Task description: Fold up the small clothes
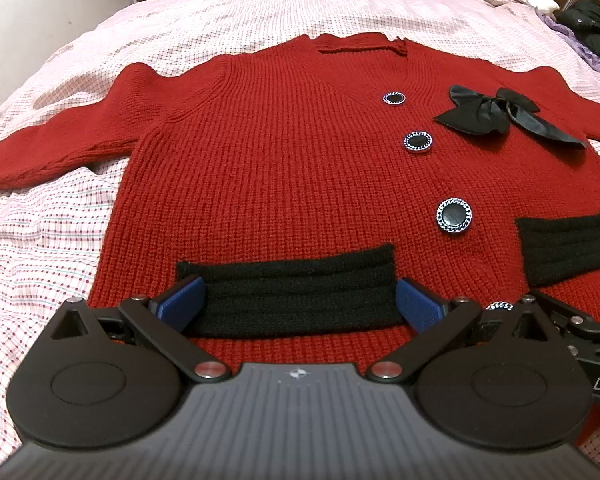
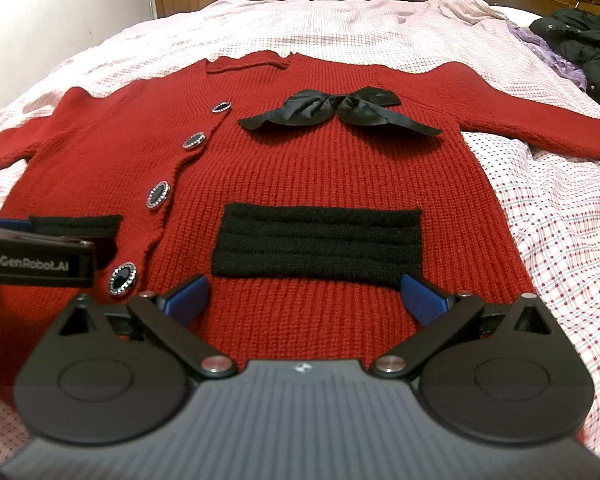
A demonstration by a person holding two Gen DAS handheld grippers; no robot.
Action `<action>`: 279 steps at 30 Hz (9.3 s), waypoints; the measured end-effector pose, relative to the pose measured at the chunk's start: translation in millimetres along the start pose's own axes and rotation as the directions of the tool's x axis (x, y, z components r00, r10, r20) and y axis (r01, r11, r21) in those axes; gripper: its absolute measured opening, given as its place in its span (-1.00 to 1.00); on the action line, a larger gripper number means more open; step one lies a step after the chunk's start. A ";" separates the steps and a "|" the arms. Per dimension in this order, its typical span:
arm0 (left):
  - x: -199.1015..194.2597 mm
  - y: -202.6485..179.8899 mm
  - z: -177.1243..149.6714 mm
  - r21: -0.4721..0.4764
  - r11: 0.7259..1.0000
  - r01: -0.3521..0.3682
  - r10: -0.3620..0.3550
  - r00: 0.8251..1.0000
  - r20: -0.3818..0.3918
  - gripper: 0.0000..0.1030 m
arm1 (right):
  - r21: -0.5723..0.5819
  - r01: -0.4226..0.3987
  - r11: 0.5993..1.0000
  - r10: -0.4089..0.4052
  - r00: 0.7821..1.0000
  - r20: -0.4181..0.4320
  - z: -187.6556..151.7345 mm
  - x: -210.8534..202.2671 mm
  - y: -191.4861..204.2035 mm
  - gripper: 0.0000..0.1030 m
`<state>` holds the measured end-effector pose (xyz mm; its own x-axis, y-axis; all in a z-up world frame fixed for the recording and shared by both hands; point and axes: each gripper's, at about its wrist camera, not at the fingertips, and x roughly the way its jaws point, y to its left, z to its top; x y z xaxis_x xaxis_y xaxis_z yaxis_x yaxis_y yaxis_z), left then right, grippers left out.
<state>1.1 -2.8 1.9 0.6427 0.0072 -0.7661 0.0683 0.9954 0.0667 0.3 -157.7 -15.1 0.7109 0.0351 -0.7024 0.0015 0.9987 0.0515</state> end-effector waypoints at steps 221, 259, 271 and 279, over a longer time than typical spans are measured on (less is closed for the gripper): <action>64.2 85.0 120.1 -0.084 0.996 -0.024 0.035 0.991 0.129 0.40 | 0.240 -0.162 0.957 0.160 0.987 0.030 120.5 112.9 -113.6 0.72; 104.6 81.1 137.5 -0.134 0.990 0.042 -0.008 0.970 0.241 -0.77 | 0.225 -0.277 0.934 0.244 0.956 0.165 160.7 152.7 -142.3 0.18; 128.3 63.6 168.3 -0.112 0.994 -0.001 0.031 0.964 0.265 -0.78 | 0.348 -0.186 0.919 0.104 0.965 0.240 153.1 153.5 -161.4 -0.65; 153.5 61.0 165.4 -0.107 0.994 -0.024 0.046 0.978 0.203 -0.67 | 0.349 -0.185 0.919 0.113 0.970 0.216 152.1 160.3 -160.5 -0.56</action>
<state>230.1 43.3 -5.9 0.7867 0.0331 -0.6164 -0.0294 0.9994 0.0162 221.0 -318.0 -28.0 0.8416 0.1388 -0.5220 0.1154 0.8979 0.4249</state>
